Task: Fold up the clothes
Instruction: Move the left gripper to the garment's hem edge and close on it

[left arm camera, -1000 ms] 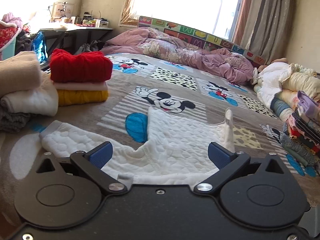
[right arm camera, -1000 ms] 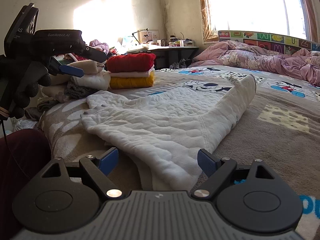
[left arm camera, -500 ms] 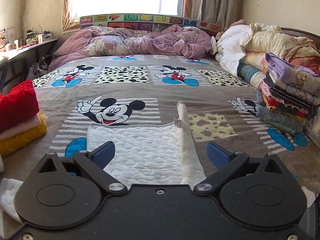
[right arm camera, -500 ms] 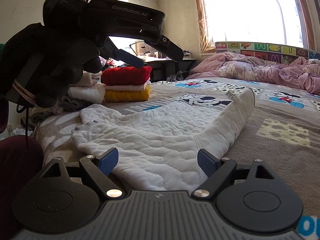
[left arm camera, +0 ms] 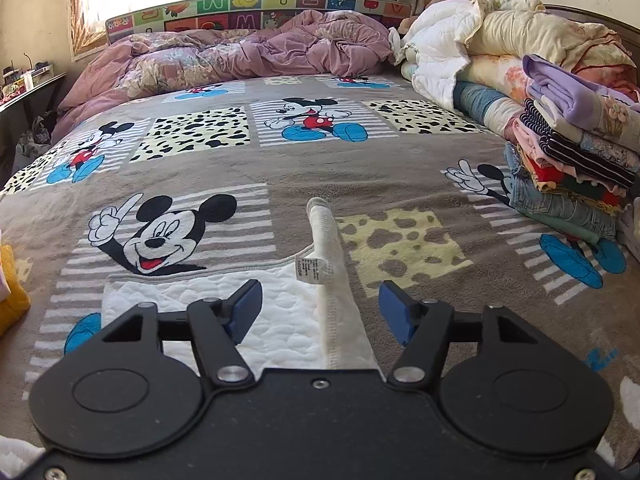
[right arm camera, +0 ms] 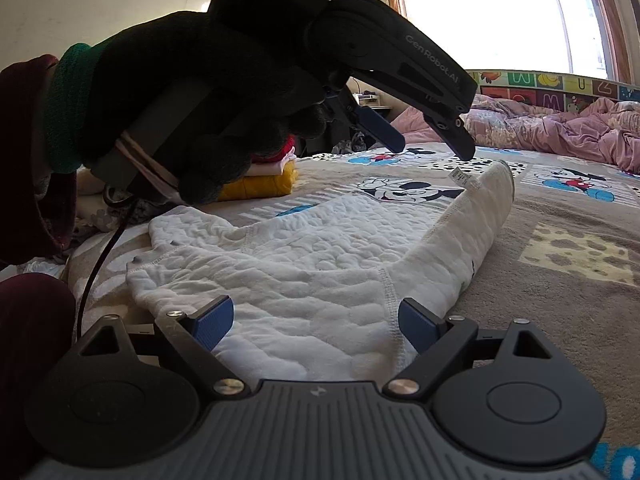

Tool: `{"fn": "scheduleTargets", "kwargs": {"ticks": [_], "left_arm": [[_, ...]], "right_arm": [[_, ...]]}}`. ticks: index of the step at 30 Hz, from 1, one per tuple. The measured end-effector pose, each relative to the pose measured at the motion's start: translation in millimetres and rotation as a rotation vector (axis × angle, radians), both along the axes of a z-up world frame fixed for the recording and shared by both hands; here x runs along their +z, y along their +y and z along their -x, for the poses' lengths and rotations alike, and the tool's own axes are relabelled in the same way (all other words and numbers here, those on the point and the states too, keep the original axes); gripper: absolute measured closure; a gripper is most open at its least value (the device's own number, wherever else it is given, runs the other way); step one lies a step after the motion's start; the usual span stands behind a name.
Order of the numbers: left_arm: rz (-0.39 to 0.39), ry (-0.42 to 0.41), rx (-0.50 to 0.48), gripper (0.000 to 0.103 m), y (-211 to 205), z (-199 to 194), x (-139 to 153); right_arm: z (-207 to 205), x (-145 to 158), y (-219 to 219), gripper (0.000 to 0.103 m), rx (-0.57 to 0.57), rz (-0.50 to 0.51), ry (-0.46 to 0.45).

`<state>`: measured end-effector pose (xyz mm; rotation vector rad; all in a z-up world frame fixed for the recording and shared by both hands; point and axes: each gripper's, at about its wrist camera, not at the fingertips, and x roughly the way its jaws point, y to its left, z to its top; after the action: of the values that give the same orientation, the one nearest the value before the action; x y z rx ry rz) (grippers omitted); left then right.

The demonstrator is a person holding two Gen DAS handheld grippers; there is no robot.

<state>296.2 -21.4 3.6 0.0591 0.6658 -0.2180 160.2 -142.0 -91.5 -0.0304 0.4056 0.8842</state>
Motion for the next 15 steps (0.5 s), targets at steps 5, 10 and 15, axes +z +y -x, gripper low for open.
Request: {"fn": "scheduleTargets", "kwargs": {"ticks": [5, 10, 15], "left_arm": [[0.020, 0.033, 0.004, 0.052, -7.9, -35.2, -5.2], [0.022, 0.060, 0.003, 0.063, -15.8, -63.3, -11.0], [0.030, 0.079, 0.043, 0.084, -13.5, -83.4, -18.6]], "right_arm": [[-0.5, -2.8, 3.0, 0.014, 0.034, 0.007, 0.013], [-3.1, -5.1, 6.2, 0.013, 0.053, 0.014, 0.037], [-3.4, -6.5, 7.7, 0.012, 0.082, 0.024, 0.057]]}}
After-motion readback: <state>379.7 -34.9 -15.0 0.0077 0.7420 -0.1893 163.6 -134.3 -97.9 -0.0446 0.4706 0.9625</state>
